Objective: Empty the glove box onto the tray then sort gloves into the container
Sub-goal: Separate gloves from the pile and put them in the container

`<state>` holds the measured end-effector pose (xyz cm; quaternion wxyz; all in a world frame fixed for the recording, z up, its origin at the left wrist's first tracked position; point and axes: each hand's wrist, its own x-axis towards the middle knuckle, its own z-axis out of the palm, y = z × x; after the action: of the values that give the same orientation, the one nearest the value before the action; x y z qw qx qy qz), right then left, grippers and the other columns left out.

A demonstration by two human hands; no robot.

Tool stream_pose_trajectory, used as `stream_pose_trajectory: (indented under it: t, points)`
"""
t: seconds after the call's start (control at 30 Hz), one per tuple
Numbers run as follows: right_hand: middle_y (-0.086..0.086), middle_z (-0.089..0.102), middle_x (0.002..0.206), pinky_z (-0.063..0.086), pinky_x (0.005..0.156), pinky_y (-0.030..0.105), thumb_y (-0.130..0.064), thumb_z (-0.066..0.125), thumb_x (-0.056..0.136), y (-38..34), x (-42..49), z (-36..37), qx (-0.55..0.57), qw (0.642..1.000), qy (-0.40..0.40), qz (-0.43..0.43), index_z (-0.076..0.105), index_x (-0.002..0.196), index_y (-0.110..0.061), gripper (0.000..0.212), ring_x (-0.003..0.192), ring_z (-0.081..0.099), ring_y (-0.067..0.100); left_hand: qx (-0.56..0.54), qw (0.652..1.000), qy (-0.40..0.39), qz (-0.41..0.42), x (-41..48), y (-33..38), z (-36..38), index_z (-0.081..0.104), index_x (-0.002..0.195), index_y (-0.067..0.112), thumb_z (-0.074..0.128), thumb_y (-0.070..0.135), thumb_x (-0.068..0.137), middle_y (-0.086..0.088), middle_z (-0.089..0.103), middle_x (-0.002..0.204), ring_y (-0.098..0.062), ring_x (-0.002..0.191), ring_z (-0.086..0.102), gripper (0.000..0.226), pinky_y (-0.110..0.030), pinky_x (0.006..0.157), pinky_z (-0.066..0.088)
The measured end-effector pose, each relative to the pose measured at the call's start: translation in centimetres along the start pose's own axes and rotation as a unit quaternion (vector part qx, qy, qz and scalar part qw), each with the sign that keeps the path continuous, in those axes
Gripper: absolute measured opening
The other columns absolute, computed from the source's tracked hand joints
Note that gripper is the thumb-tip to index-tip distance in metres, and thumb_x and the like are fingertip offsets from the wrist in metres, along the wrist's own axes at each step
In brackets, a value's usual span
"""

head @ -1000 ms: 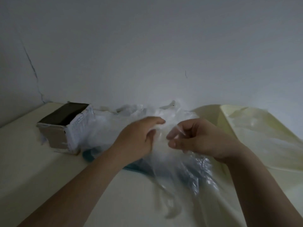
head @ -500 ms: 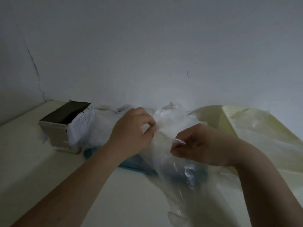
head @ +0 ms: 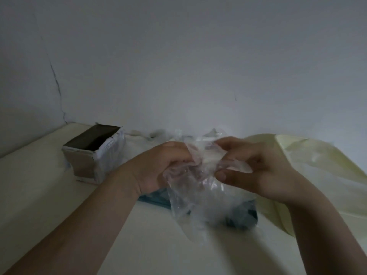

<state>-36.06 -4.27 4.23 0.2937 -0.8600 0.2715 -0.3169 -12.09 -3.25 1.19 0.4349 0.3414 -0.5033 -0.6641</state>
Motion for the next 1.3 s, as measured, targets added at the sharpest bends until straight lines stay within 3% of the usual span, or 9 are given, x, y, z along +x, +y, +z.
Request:
stream_pose_trajectory:
  t: [0.1, 0.23, 0.3, 0.5, 0.63, 0.73, 0.87, 1.03, 1.3]
  points:
    - [0.018, 0.070, 0.079, 0.050, 0.072, 0.033, -0.016, 0.079, 0.088, 0.3, 0.1, 0.1, 0.091, 0.995, 0.006, 0.050, 0.078, 0.085, 0.000, 0.017, 0.073, 0.065, 0.022, -0.055, 0.995, 0.086, -0.019, -0.2, 0.7, 0.8, 0.083, 0.078, 0.011, 0.071, 0.019, 0.085, -0.008, 0.077, 0.085, -0.016, 0.068, 0.072, 0.016, -0.026, 0.056, 0.059]
    - [0.009, 0.068, 0.066, 0.048, 0.066, 0.023, -0.008, 0.075, 0.090, 0.8, 0.3, 0.4, 0.118, 0.987, 0.064, 0.085, 0.075, 0.069, -0.010, 0.022, 0.065, 0.061, 0.015, -0.110, 0.984, 0.140, 0.000, 0.2, 1.1, 0.2, 0.086, 0.095, 0.015, 0.049, 0.071, 0.091, -0.008, 0.079, 0.101, -0.016, 0.079, 0.075, 0.068, -0.031, 0.068, 0.057]
    - [0.010, 0.067, 0.065, 0.048, 0.065, 0.024, -0.009, 0.076, 0.090, 1.3, 0.3, 0.3, 0.113, 0.985, 0.085, 0.100, 0.075, 0.068, -0.011, 0.023, 0.064, 0.060, 0.015, -0.113, 0.986, 0.126, -0.009, 0.5, 0.7, 0.1, 0.082, 0.109, 0.014, 0.047, 0.079, 0.081, -0.005, 0.078, 0.114, -0.015, 0.091, 0.076, 0.079, -0.033, 0.074, 0.055]
    - [0.005, 0.067, 0.066, 0.051, 0.064, 0.024, -0.008, 0.074, 0.093, 1.6, 0.2, 0.5, 0.108, 0.981, 0.065, 0.145, 0.074, 0.073, -0.008, 0.020, 0.062, 0.062, 0.012, -0.058, 0.994, 0.079, -0.045, 1.1, -0.9, 0.2, 0.081, 0.110, 0.016, 0.061, 0.036, 0.093, -0.002, 0.071, 0.102, -0.014, 0.081, 0.067, 0.033, -0.029, 0.065, 0.053]
    - [0.000, 0.075, 0.081, 0.055, 0.075, 0.035, -0.037, 0.076, 0.088, 2.3, 0.6, -0.1, -0.005, 0.950, 0.276, 0.149, 0.077, 0.091, -0.018, 0.019, 0.079, 0.072, 0.015, -0.061, 0.989, 0.135, -0.001, 0.8, -0.2, -0.4, 0.078, 0.112, 0.013, 0.061, 0.029, 0.096, -0.012, 0.073, 0.115, -0.025, 0.093, 0.072, 0.028, -0.039, 0.078, 0.057]
    - [0.011, 0.074, 0.077, 0.054, 0.062, 0.036, -0.024, 0.076, 0.092, 0.8, -0.1, -1.9, 0.106, 0.924, 0.345, 0.124, 0.076, 0.087, -0.010, 0.015, 0.069, 0.071, 0.023, -0.092, 0.978, 0.179, 0.047, 0.4, 0.3, -0.3, 0.078, 0.116, 0.014, 0.066, 0.028, 0.092, -0.012, 0.072, 0.127, -0.029, 0.105, 0.074, 0.030, -0.043, 0.089, 0.057]
    - [0.011, 0.076, 0.078, 0.036, 0.041, 0.023, -0.020, 0.070, 0.097, -0.7, -1.9, -4.5, 0.139, 0.915, 0.346, 0.153, 0.073, 0.088, -0.008, 0.016, 0.044, 0.051, 0.019, -0.119, 0.976, 0.173, 0.054, 0.1, 0.5, 2.4, 0.072, 0.128, 0.012, 0.058, 0.025, 0.101, -0.009, 0.074, 0.126, -0.035, 0.117, 0.071, 0.034, -0.052, 0.108, 0.048]
    - [0.015, 0.075, 0.075, 0.030, 0.039, 0.021, -0.020, 0.071, 0.097, -0.7, -4.5, -10.1, 0.094, 0.921, 0.320, 0.200, 0.073, 0.090, -0.007, 0.015, 0.041, 0.036, 0.015, -0.104, 0.980, 0.158, 0.056, 0.9, 1.1, 6.3, 0.071, 0.129, 0.012, 0.059, 0.027, 0.097, -0.013, 0.072, 0.128, -0.041, 0.117, 0.070, 0.037, -0.052, 0.100, 0.053]
    - [0.006, 0.078, 0.075, 0.038, 0.043, 0.021, -0.023, 0.071, 0.094, 1.0, -8.6, -17.6, -0.093, 0.908, 0.263, 0.313, 0.073, 0.088, -0.010, 0.015, 0.047, 0.048, 0.015, -0.064, 0.995, 0.038, 0.062, 1.3, 4.2, 12.1, 0.073, 0.123, 0.013, 0.051, 0.032, 0.099, -0.023, 0.066, 0.135, -0.042, 0.112, 0.071, 0.037, -0.055, 0.092, 0.060]
